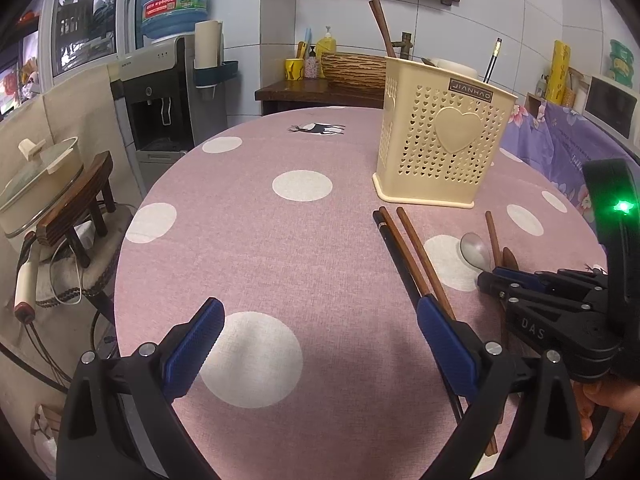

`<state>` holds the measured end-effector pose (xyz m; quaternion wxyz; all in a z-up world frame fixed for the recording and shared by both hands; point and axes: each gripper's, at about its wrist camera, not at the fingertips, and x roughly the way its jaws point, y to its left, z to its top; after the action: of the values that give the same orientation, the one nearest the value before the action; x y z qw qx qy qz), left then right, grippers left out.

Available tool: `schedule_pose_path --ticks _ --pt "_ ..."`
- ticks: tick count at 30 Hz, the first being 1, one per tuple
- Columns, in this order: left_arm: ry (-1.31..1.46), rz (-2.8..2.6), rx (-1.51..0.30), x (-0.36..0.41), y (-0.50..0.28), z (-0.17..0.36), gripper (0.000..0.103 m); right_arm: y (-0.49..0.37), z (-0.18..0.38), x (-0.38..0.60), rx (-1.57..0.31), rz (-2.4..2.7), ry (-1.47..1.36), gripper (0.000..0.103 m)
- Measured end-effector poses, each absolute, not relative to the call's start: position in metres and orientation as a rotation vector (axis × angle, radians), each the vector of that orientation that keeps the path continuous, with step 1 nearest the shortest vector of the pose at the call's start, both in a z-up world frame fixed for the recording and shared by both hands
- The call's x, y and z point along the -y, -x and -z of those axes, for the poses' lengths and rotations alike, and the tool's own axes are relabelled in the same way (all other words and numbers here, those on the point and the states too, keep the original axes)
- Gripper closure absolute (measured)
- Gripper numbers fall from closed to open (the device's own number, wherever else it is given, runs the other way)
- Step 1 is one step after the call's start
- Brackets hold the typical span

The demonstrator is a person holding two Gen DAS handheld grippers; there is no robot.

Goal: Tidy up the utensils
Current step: 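Grasp the clear plastic spoon by its handle with the right tool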

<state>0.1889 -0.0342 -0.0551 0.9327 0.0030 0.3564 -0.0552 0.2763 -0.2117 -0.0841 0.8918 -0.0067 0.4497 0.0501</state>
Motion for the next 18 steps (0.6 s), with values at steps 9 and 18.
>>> schedule_pose_path --ticks 9,18 --pt "-0.017 0.117 -0.731 0.039 -0.188 0.056 0.007 -0.259 0.06 0.233 -0.841 -0.095 -0.076 0.095" --pt "-0.01 0.157 -0.777 0.05 -0.194 0.063 0.021 -0.234 0.067 0.305 -0.858 0.095 -0.161 0.095"
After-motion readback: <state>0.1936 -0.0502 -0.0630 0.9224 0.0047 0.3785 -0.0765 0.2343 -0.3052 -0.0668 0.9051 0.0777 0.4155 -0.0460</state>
